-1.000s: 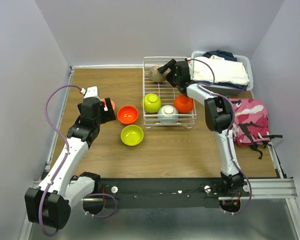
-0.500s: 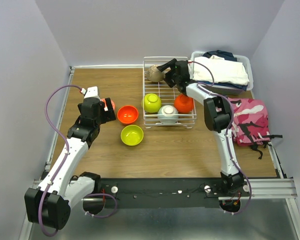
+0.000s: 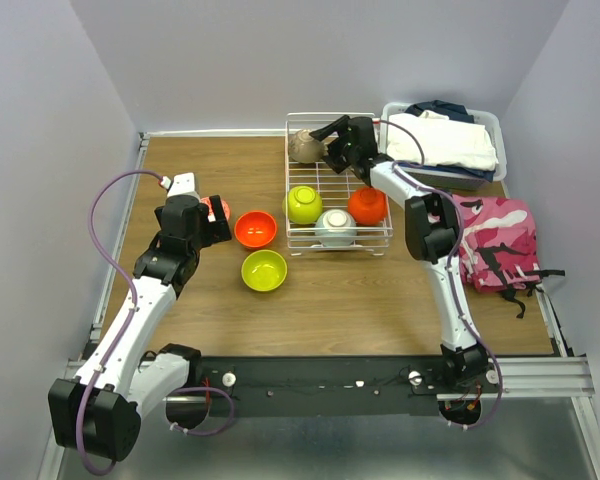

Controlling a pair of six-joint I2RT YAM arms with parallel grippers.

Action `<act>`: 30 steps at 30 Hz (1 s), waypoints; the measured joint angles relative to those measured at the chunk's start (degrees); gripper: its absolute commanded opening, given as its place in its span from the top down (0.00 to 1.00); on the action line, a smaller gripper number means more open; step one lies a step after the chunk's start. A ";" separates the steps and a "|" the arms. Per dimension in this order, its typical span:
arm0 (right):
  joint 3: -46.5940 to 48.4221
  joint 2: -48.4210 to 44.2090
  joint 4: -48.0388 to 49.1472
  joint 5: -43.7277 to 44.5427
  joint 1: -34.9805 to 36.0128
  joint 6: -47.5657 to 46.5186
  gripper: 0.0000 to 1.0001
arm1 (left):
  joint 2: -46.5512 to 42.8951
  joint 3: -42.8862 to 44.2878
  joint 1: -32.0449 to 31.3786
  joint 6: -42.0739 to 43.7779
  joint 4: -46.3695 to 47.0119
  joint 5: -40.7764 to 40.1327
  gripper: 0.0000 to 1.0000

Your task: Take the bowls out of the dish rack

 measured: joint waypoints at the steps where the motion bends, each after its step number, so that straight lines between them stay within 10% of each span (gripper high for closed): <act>1: 0.42 0.22 -0.46 -0.33 0.00 -0.07 0.06 | 0.00 0.00 0.00 0.00 0.00 0.00 0.01; 17: -4.37 -0.74 4.68 -1.95 -0.26 -0.11 0.63 | 0.00 0.00 0.00 0.00 0.02 0.20 0.01; 30: -14.47 -7.13 10.05 -1.22 -0.33 -3.76 0.76 | -0.44 0.00 0.00 0.00 0.07 0.20 0.01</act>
